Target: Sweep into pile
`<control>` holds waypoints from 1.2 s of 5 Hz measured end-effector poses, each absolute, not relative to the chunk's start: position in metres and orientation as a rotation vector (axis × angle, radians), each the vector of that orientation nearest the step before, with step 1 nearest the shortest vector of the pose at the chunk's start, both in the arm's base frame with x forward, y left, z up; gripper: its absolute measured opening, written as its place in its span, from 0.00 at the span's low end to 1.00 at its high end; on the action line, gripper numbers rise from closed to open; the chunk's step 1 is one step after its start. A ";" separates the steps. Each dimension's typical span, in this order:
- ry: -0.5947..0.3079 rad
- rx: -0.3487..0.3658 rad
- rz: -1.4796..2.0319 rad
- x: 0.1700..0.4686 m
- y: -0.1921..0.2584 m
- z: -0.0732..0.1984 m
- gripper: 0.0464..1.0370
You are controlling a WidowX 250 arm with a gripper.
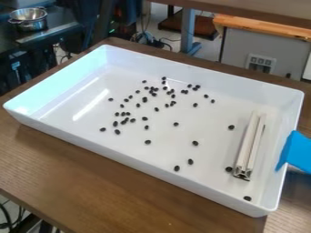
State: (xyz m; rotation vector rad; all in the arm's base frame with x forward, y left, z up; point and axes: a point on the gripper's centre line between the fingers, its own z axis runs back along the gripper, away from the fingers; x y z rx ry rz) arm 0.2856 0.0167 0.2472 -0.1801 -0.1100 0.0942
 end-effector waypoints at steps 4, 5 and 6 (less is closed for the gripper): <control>-0.186 -0.170 0.099 0.331 -0.061 0.187 0.96; -0.229 -0.158 0.167 0.349 -0.069 0.174 0.96; -0.270 -0.114 0.163 0.363 -0.093 0.160 0.96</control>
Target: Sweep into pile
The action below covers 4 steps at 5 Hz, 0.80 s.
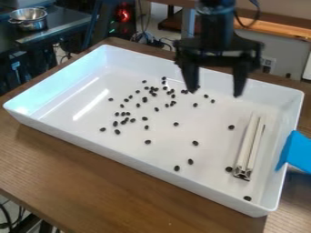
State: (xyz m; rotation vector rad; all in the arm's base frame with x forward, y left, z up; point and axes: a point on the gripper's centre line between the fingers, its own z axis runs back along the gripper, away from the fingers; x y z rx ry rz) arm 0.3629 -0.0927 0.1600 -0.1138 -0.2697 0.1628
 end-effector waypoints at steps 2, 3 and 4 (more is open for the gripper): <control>-0.272 -0.078 0.167 0.368 -0.120 0.142 0.96; -0.264 -0.059 0.172 0.367 -0.127 0.131 0.96; -0.258 -0.038 0.178 0.367 -0.132 0.120 0.96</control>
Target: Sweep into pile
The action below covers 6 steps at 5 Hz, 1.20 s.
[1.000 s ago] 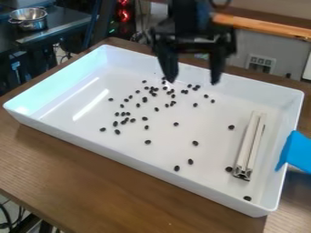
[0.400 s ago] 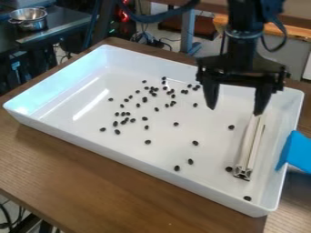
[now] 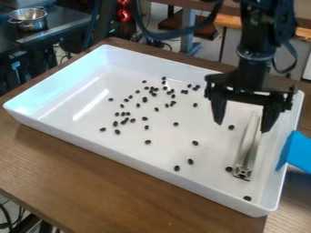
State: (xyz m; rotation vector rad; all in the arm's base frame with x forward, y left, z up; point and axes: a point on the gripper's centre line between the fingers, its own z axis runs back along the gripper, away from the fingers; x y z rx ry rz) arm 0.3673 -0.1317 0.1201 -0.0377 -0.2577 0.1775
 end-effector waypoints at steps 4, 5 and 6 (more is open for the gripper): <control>-0.211 0.009 0.188 0.368 -0.139 0.092 0.36; -0.191 0.003 0.204 0.372 -0.128 0.094 0.32; -0.185 0.010 0.221 0.379 -0.104 0.094 0.32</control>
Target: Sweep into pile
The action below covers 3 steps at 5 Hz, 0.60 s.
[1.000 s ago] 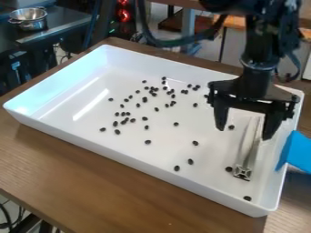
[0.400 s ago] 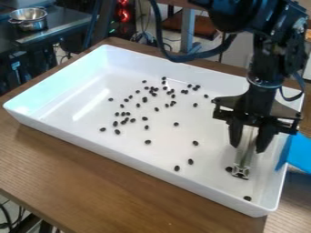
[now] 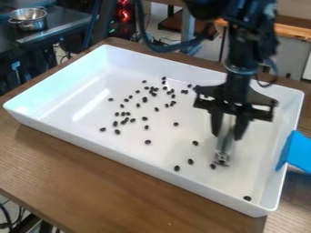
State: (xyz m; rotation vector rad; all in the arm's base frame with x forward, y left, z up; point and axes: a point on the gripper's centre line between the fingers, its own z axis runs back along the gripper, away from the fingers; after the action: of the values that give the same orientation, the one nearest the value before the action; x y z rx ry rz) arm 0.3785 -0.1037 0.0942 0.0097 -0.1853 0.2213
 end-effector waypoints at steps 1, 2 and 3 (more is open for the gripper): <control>-0.188 0.027 0.245 0.386 -0.062 0.090 0.32; -0.194 0.096 0.262 0.391 -0.028 0.087 0.32; -0.158 0.166 0.327 0.389 0.014 0.088 0.32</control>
State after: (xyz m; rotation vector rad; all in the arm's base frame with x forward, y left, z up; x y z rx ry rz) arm 0.3889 0.0138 0.0877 0.1659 -0.1580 0.3273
